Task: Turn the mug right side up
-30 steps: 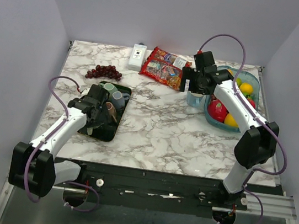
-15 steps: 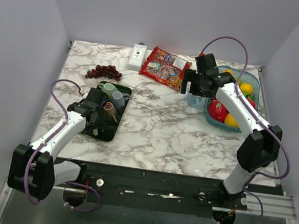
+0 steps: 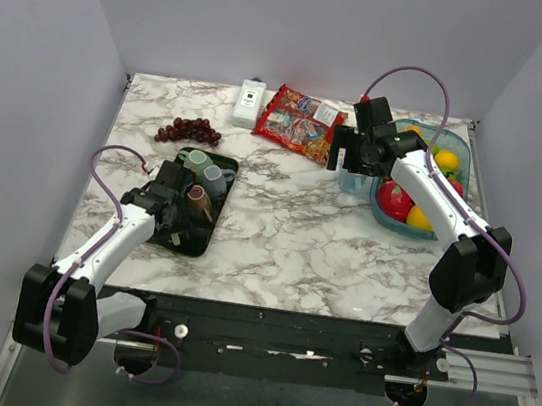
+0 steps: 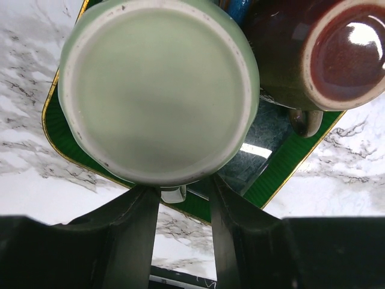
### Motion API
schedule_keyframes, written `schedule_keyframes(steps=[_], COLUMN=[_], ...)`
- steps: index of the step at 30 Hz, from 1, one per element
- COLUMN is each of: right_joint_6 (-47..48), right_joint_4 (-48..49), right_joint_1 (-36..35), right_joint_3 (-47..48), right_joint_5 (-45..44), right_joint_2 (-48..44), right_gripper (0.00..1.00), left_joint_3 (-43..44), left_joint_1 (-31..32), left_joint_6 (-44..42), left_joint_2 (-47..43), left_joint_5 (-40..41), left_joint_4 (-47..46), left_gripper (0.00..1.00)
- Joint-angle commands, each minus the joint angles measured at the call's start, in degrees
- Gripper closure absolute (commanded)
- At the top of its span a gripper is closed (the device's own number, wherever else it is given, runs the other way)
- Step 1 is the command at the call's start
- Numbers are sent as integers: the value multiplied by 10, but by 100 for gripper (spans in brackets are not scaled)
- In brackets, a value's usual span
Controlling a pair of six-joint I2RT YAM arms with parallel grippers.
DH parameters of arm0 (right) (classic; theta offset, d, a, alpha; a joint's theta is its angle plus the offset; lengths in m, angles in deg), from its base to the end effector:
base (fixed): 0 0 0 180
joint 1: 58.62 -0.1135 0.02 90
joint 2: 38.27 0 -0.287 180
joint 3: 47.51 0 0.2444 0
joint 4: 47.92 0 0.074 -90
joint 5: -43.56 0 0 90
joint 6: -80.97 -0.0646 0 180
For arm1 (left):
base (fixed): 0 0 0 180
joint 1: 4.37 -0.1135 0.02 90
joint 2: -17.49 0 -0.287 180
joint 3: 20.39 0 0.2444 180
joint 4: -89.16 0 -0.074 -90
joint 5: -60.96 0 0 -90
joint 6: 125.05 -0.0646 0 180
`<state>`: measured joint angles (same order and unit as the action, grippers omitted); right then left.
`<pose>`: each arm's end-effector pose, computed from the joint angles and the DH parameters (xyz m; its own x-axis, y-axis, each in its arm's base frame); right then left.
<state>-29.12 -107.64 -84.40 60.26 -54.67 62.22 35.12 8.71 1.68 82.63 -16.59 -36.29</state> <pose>0.3631 0.1651 0.3173 -0.7912 -0.0046 -0.6115 -0.0853 0.9910 0.1028 0.1980 -0.0317 0.2096 -0.7802 -0.4183 -0.4651 -0.4206 0.9012 -0.1049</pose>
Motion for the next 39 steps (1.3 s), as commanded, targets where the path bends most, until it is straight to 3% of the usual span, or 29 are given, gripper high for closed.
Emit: schedule_keyframes(steps=[1,9,15,16,17,23,31,36,39], right_joint_6=[-1,5,9,9,9,10,7,10,17], right_joint_4=[3,4,6,6,7,8,9,9,10], right_joint_1=[2,2,2,2,2,2,2,3,2], right_joint_3=[-8,-7,-9,-9,-9,-3,21,50,72], right_joint_5=[1,-4,1,1,1,5,16,41,77], right_joint_2=[-13,-11,-8,-8,-7,-8,-9,-13,-18], right_gripper=[4,4,4,4,4,4,4,5,5], left_joint_3=[-14,-41,-44,-44,-43,-19,93,170,218], left_joint_1=[-3,-3,-3,-3,-3,-3,9,13,13], left_joint_6=[11,32,43,43,43,49,94,77,40], left_joint_2=[-21,-45,-39,-39,-41,-74,-149,-165,-151], left_joint_5=[31,47,57,59,60,84,126,121,75], left_joint_4=[-33,-67,-69,-68,-63,-32,67,63,20], left_gripper=[54,63,88,99,100,100,100,100,100])
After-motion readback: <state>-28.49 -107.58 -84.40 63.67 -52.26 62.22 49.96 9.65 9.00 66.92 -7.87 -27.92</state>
